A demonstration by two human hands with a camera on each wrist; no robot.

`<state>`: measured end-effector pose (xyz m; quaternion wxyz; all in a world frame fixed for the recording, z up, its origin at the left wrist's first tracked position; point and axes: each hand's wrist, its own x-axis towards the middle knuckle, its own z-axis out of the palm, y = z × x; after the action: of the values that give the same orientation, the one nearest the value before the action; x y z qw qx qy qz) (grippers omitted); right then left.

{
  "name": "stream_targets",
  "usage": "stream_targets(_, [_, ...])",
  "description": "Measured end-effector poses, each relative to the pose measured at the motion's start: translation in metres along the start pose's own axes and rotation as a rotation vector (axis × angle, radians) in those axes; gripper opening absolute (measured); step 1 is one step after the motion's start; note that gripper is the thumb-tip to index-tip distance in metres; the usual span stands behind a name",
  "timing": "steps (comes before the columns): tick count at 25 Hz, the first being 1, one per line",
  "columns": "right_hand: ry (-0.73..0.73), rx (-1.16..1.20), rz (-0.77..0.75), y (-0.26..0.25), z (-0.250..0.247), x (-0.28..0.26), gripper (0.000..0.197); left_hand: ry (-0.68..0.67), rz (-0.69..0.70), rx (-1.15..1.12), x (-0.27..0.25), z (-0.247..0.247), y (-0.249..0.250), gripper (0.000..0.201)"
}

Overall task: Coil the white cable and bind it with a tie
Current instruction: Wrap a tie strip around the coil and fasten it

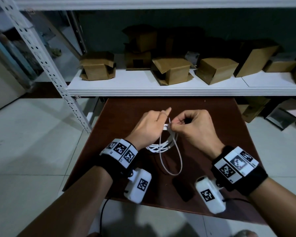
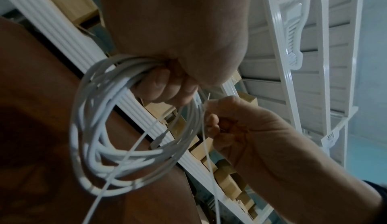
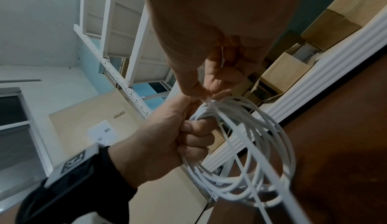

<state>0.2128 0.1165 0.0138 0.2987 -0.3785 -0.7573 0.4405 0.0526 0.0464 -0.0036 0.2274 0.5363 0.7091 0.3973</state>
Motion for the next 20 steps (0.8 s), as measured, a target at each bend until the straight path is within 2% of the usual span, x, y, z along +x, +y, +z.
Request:
stream_targets(4, [0.008, 0.067, 0.077, 0.005, 0.0, 0.001, 0.012, -0.109, -0.092, -0.043, -0.006, 0.011, 0.007, 0.051])
stream_targets(7, [-0.034, 0.222, 0.173, 0.008, -0.002, 0.004, 0.017, -0.195, -0.136, -0.223, -0.007, 0.013, 0.006, 0.04])
stream_targets(10, [-0.078, 0.287, 0.22, 0.008, -0.004, 0.005, 0.014, -0.255, -0.142, -0.312, -0.007, 0.011, 0.001, 0.029])
stream_targets(13, [-0.096, 0.302, 0.226, 0.004, -0.005, 0.004, 0.015, -0.291, -0.039, -0.243, -0.005, 0.012, -0.006, 0.033])
stream_targets(15, [-0.103, 0.334, 0.221, 0.002, -0.006, 0.003, 0.017, -0.285, 0.053, -0.204, -0.003, 0.015, -0.009, 0.026])
stream_targets(20, [-0.093, 0.339, 0.168, 0.0, -0.009, 0.002, 0.006, -0.191, 0.078, -0.064, 0.002, 0.019, -0.015, 0.022])
